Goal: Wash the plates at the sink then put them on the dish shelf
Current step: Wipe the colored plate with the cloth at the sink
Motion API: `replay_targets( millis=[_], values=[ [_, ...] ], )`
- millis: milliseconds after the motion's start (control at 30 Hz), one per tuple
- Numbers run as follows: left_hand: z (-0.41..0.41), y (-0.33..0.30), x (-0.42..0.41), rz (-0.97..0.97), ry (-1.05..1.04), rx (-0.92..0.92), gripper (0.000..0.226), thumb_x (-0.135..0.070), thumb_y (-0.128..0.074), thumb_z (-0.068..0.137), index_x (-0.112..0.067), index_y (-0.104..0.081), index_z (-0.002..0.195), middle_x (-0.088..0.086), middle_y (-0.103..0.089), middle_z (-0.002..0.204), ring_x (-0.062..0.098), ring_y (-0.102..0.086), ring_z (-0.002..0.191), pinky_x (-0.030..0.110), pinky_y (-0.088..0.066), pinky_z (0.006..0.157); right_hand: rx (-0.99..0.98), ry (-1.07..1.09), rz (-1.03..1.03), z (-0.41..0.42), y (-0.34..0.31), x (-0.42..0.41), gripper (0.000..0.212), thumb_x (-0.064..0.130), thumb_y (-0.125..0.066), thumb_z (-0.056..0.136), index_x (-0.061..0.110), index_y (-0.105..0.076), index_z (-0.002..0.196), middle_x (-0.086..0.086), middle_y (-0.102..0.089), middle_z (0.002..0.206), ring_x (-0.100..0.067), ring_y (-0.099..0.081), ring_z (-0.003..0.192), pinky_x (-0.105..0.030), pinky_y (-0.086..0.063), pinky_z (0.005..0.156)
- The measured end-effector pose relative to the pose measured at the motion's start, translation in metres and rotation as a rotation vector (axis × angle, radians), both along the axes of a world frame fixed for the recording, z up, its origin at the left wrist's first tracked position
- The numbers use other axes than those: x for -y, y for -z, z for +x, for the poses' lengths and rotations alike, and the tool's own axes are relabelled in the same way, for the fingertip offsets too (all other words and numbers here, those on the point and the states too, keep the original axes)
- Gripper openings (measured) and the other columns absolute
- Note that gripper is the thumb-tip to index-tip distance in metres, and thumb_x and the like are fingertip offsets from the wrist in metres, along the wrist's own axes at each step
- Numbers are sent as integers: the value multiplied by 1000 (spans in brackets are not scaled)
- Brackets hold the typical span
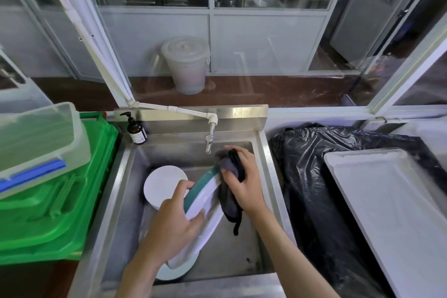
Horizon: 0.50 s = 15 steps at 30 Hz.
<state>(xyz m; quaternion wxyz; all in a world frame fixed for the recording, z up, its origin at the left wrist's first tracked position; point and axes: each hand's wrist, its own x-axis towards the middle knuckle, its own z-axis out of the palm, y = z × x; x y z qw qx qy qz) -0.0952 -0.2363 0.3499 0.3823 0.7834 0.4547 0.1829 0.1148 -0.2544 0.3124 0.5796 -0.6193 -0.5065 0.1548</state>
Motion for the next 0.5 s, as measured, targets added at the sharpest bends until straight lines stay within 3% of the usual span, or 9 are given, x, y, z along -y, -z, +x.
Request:
replay_targets(
  millis=[67, 133, 200, 267, 367, 433, 500],
  values=[
    [0, -2, 5, -6, -4, 19, 37, -27, -75, 90, -35, -45, 110, -5, -63, 71, 14, -57, 59, 23, -41, 51, -183, 28, -41, -4, 2, 1, 32, 20, -60, 92, 17, -69, 123, -1, -70, 117, -22, -64, 116, -50, -50, 101],
    [1, -2, 7, -19, -3, 40, 36, -26, -75, 90, -34, -45, 109, -4, -61, 69, 13, -54, 57, 23, -39, 50, -218, -45, -51, -15, -4, 6, 39, 8, -59, 92, 14, -67, 130, -1, -72, 118, -19, -67, 114, -40, -52, 100],
    [0, -1, 6, -41, -15, 51, 36, -27, -75, 90, -35, -45, 107, -4, -60, 64, 14, -51, 54, 25, -38, 51, -154, -145, -11, -28, -9, 12, 55, -2, -62, 87, 10, -61, 141, -1, -68, 136, -20, -62, 129, -38, -48, 110],
    [-2, -2, 5, -53, -14, 45, 35, -26, -74, 90, -35, -43, 104, -10, -58, 61, 15, -48, 51, 25, -36, 50, -51, -235, 32, -32, -6, 14, 58, -5, -68, 82, 6, -62, 138, -4, -59, 149, -25, -50, 145, -50, -40, 119],
    [-4, -5, 7, -24, 17, 37, 33, -27, -73, 92, -35, -42, 101, -17, -59, 65, 14, -51, 56, 23, -38, 51, 66, -283, -7, -16, 2, 7, 56, 12, -74, 82, 13, -66, 137, 0, -54, 155, -22, -38, 152, -58, -33, 121],
    [-4, -7, 8, -15, 27, 26, 35, -24, -73, 92, -36, -41, 99, -22, -59, 71, 12, -53, 60, 21, -40, 53, -28, -236, -73, -8, 4, 6, 57, 26, -67, 87, 22, -61, 144, 6, -53, 155, -18, -35, 153, -57, -31, 123],
    [-4, -8, 10, -11, 28, 30, 35, -22, -72, 92, -35, -41, 100, -25, -59, 73, 10, -53, 62, 20, -40, 54, -147, -176, -102, -11, 5, 7, 59, 23, -62, 91, 23, -55, 149, 8, -57, 151, -18, -43, 148, -56, -36, 120]
  ],
)
